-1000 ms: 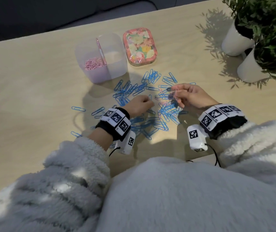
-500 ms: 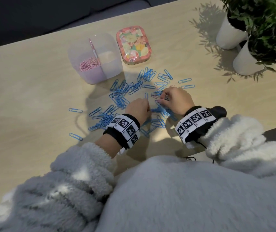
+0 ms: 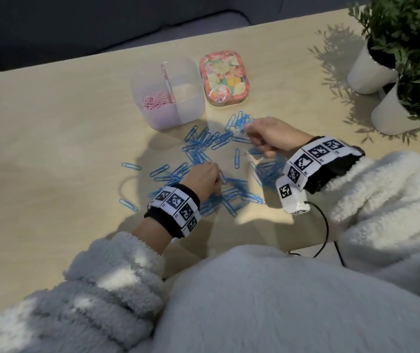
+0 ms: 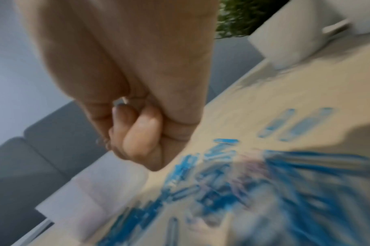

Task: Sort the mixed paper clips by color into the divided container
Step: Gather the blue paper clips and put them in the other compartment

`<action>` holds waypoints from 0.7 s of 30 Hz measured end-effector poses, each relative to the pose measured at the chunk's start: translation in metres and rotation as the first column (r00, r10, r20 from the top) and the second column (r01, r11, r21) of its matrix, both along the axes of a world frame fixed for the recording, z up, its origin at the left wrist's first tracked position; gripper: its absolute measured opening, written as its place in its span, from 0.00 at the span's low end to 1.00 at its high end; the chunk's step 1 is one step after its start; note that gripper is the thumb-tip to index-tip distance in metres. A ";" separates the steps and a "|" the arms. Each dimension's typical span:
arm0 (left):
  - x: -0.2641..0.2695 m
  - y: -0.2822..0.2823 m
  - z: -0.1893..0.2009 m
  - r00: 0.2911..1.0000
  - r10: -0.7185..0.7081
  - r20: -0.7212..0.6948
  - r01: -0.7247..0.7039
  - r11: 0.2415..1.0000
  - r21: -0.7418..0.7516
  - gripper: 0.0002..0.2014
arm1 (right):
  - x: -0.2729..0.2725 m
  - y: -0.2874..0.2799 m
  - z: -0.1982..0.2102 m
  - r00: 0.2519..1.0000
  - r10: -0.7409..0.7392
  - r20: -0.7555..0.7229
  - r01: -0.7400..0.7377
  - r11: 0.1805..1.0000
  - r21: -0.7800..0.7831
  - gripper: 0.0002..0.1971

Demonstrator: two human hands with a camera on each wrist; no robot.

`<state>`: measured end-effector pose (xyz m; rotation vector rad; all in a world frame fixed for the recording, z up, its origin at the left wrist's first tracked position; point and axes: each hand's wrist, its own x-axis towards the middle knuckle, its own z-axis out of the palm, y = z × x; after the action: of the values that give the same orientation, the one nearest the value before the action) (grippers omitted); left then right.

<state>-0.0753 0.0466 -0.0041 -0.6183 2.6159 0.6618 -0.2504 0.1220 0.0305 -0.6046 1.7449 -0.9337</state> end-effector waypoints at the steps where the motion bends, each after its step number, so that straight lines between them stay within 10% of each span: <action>1: 0.002 -0.001 0.000 1.000 0.001 0.002 -0.001 1.000 -0.002 0.08 | 0.001 -0.014 0.010 0.998 -0.002 0.058 0.002 1.000 -0.005 0.16; 7: 0.022 -0.014 0.005 0.992 0.121 -0.034 -0.120 0.993 0.019 0.09 | 0.030 -0.114 0.055 0.985 0.145 -0.096 -0.146 0.989 0.005 0.15; 14: 0.047 -0.039 0.026 0.945 0.287 -0.158 -0.262 0.951 0.163 0.09 | 0.063 -0.183 0.055 0.736 0.347 -0.581 -0.349 0.930 0.114 0.15; 21: 0.037 -0.093 0.055 0.822 0.432 -0.370 -0.462 0.887 0.009 0.09 | 0.054 -0.185 0.049 0.847 0.230 -0.480 -0.264 0.964 -0.005 0.21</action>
<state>-0.0382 -0.0462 0.0504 -1.2767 2.8637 0.8824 -0.1965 -0.0634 0.0791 -1.1571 2.0047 -0.7002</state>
